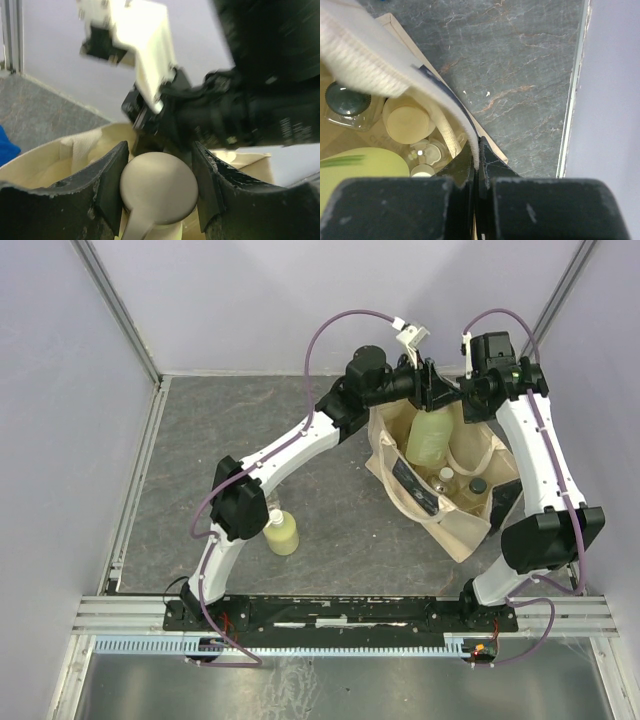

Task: Place the personal care products into the canvas bag
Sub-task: Place the care product in the canvas bag.

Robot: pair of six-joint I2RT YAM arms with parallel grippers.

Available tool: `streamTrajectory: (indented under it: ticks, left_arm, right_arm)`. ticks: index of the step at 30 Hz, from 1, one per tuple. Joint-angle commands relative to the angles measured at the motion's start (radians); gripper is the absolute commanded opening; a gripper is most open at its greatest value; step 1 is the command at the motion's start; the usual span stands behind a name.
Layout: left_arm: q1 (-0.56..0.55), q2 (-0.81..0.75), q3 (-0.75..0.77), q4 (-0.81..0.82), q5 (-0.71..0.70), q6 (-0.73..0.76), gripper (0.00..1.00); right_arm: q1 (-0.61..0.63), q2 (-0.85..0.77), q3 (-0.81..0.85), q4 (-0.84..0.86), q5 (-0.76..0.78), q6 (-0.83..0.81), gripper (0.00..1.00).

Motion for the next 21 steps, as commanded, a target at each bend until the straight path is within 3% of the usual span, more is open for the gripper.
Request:
streamTrajectory:
  ticks: [1, 12, 21]
  left_arm:
    - [-0.017, -0.088, -0.002, 0.076, -0.019, 0.043, 0.03]
    - [-0.017, -0.100, -0.005, 0.082, -0.026, 0.049, 0.03]
    - [-0.017, -0.048, 0.025, 0.170, -0.059, 0.042, 0.03]
  right_arm:
    - [-0.009, -0.008, 0.079, 0.016, 0.062, 0.025, 0.00]
    - [-0.041, -0.058, 0.087, 0.008, 0.015, 0.038, 0.38]
    - [-0.059, -0.064, 0.178, -0.016, 0.004, 0.052, 0.44]
